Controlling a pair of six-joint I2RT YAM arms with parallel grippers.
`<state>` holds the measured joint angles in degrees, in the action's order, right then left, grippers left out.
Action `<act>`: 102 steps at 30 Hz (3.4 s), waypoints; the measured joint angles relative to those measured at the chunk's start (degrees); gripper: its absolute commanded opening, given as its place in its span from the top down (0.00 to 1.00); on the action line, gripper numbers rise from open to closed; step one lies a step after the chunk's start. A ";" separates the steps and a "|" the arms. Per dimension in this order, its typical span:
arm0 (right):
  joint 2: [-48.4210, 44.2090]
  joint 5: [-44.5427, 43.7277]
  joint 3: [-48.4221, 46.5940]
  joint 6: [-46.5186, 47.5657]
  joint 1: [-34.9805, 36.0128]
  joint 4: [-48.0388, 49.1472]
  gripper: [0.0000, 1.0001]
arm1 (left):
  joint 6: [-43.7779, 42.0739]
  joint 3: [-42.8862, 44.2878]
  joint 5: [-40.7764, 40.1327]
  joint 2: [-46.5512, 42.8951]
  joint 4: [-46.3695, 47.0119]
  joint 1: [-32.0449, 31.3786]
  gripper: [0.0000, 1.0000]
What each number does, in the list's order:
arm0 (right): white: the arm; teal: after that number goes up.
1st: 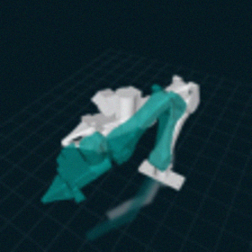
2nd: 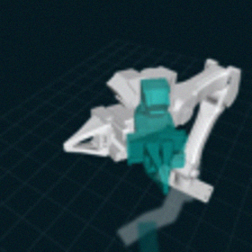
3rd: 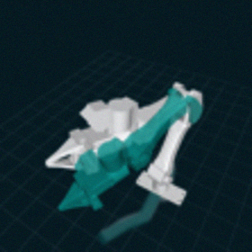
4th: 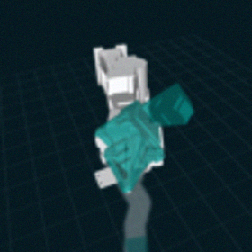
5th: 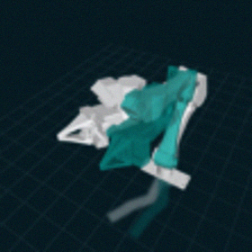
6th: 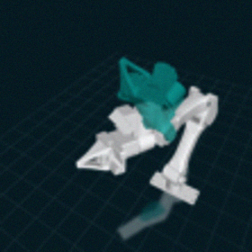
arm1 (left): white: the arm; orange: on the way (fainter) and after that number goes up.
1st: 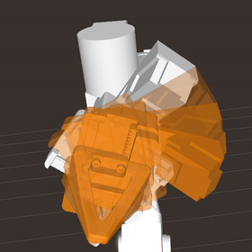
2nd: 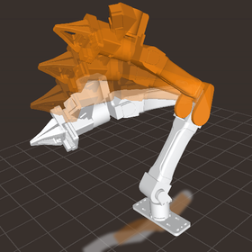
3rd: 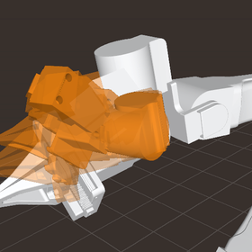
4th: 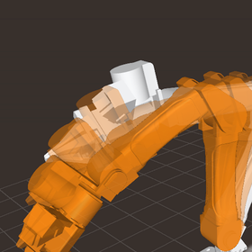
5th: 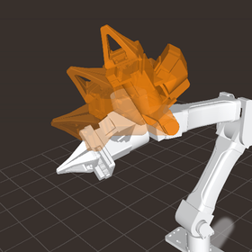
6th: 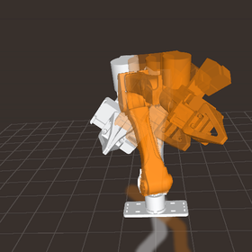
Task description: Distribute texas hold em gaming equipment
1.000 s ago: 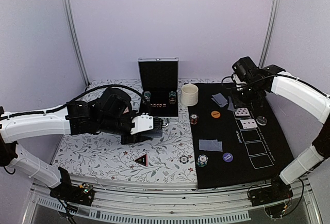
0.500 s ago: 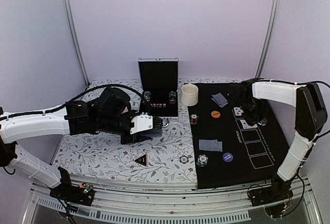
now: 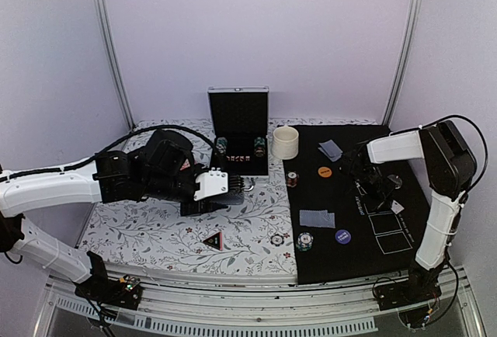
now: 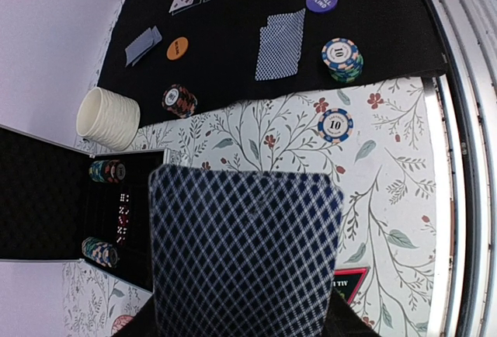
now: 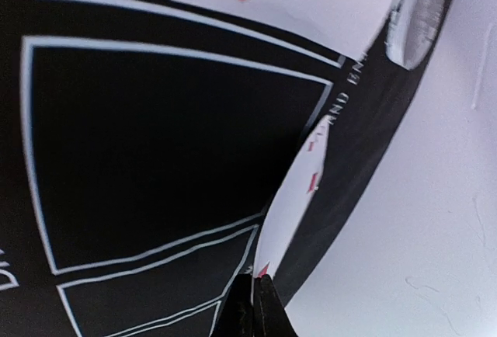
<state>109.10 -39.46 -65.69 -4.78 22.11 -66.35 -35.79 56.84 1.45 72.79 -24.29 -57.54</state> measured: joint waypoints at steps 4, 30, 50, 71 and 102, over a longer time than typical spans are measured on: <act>2.91 4.68 -3.63 2.19 0.00 1.27 0.98 | 0.00 0.00 -0.02 0.00 0.00 0.00 0.54; 4.11 17.33 -13.84 7.39 -7.37 -0.26 0.98 | -0.63 -0.55 -0.28 0.00 -0.02 0.00 0.54; -1.31 20.31 -17.25 -9.90 -9.44 -3.04 0.98 | -0.66 -0.57 -0.15 -0.20 0.00 0.00 0.54; 8.00 13.14 -24.94 -11.61 -2.25 -7.13 0.98 | -0.92 -0.59 0.61 -0.90 0.00 0.00 0.54; 11.26 20.09 -17.40 -11.63 -3.04 -3.45 0.98 | -1.09 -0.59 0.81 -1.92 -0.02 0.04 0.54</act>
<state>120.36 -19.38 -83.09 -16.40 19.07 -69.80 -36.88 56.25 2.26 70.87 -24.32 -57.49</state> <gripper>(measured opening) 0.023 0.461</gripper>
